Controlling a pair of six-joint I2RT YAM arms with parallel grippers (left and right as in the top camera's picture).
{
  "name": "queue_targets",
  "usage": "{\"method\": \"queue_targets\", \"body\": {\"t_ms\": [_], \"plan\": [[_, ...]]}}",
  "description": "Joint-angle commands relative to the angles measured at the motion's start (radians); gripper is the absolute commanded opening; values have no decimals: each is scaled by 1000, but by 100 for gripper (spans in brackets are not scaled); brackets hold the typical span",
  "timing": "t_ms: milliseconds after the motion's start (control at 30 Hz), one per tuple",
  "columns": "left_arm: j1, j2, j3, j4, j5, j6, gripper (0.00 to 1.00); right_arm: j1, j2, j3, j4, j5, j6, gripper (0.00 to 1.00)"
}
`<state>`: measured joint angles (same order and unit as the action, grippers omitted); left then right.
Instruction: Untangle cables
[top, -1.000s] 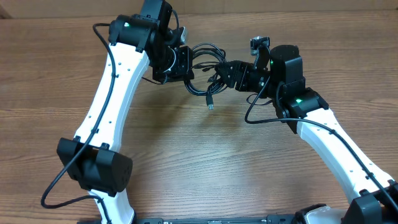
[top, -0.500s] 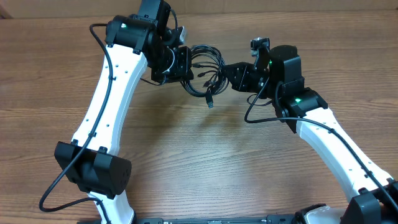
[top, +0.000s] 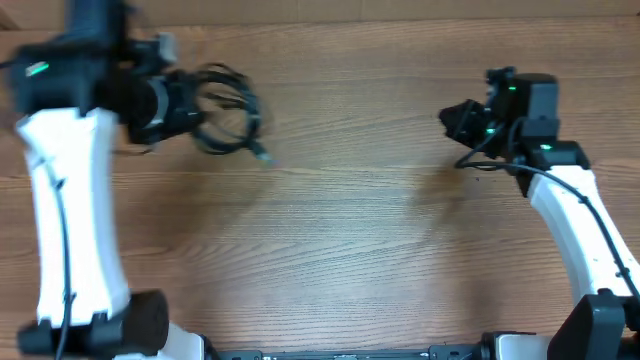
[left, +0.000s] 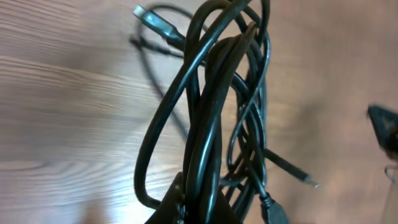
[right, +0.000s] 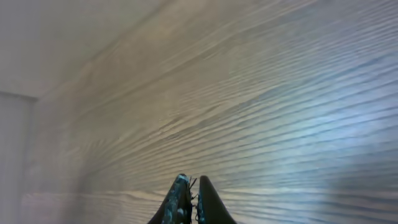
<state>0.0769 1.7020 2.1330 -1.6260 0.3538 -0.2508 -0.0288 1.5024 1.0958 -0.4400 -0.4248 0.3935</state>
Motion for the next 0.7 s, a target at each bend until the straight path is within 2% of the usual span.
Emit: {"method": "queue_targets", "body": {"t_ms": [0, 200, 233, 267, 333, 500, 633, 667], "plan": [[10, -34, 21, 0, 35, 39, 4, -26, -4, 18, 23, -177, -28, 4], [-93, -17, 20, 44, 32, 34, 4, 72, -6, 18, 48, -184, -24, 6], [-117, -14, 20, 55, 31, 30, 4, 92, -7, 18, 65, -184, -24, 16], [-137, -10, 20, 62, 26, 29, 4, 108, -11, 19, 80, -184, -24, 32], [-179, 0, 20, 76, -2, 30, 4, 140, -21, 20, 121, -184, -24, 52], [-274, 31, 20, 112, -116, 29, 4, 212, -49, 64, 150, -182, -36, 54], [-359, 54, 20, 152, -125, 26, 4, 269, -50, 97, 152, -119, -93, 55], [-379, 59, 20, 159, -126, 26, 4, 281, -50, 97, 152, -80, -103, 58]]}}
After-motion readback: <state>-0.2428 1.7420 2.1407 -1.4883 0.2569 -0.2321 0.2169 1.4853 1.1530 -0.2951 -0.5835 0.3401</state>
